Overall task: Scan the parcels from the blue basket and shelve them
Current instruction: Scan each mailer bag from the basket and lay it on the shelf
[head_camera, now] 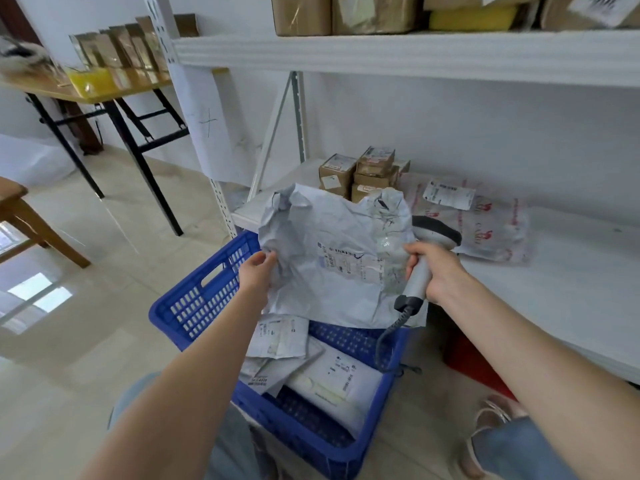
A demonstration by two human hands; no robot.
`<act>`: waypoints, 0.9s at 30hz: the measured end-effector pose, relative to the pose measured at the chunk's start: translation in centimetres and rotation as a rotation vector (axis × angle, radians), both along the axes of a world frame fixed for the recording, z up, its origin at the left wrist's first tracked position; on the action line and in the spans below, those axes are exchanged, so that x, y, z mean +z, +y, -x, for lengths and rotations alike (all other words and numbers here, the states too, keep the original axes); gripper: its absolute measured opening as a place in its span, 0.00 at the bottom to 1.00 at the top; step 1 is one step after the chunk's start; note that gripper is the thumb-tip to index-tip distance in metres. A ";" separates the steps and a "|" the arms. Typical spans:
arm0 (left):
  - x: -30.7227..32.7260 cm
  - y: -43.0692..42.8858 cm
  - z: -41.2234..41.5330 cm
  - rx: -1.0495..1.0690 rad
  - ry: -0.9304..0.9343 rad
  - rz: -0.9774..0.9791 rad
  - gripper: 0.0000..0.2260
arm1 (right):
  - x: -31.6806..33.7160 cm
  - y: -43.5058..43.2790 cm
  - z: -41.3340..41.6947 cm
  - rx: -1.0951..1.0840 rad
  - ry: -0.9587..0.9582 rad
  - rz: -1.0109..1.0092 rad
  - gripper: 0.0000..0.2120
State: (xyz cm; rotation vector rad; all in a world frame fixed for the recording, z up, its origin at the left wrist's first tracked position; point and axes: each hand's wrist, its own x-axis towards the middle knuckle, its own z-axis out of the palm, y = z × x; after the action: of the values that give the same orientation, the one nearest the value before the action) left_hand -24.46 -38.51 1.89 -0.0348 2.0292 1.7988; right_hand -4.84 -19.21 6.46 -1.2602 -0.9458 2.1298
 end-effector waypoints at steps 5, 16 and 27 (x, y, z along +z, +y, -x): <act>1.0 0.8 0.3 -0.038 -0.121 -0.098 0.09 | -0.7 1.5 -1.3 -0.123 -0.043 0.000 0.07; 0.2 2.0 -0.9 -0.306 0.201 0.276 0.13 | -2.1 2.6 -2.4 -0.184 -0.086 0.024 0.07; 0.3 4.4 -1.9 -0.465 0.179 0.332 0.19 | -1.9 2.4 -2.5 -0.219 -0.081 0.020 0.06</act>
State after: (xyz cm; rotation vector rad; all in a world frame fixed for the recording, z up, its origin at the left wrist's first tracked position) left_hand -22.51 -34.16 2.21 0.4756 2.2084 1.2085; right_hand -2.32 -16.83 4.57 -1.4006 -0.7810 1.9365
